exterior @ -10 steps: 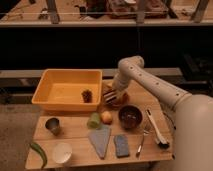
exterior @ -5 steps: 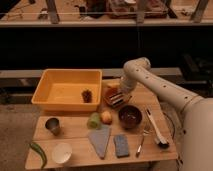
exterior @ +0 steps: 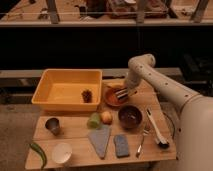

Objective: Wipe red bowl with eraser

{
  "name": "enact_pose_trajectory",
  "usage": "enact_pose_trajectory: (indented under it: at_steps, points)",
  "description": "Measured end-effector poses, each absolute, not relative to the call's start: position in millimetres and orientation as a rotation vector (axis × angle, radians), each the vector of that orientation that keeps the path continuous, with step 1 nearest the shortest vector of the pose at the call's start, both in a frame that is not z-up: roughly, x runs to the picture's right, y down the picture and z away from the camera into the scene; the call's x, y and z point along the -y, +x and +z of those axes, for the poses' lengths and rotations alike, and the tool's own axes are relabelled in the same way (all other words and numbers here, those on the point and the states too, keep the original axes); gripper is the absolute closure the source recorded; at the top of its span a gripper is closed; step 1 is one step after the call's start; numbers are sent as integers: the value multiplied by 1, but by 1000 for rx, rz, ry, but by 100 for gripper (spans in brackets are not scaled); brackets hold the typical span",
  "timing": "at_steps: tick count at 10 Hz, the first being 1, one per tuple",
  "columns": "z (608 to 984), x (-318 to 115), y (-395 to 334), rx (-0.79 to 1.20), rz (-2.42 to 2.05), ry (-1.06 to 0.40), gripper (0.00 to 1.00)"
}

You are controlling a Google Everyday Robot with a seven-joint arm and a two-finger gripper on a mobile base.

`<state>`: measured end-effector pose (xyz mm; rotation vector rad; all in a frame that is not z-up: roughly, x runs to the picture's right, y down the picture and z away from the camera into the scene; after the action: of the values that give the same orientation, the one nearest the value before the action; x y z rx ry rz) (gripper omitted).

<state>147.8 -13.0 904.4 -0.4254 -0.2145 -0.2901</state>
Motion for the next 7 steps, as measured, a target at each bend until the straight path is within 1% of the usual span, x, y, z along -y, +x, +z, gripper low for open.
enact_pose_trajectory:
  at_steps: [4, 7]
  points:
    - [930, 31, 126, 205, -270, -415, 86]
    - [935, 31, 94, 233, -284, -405, 86]
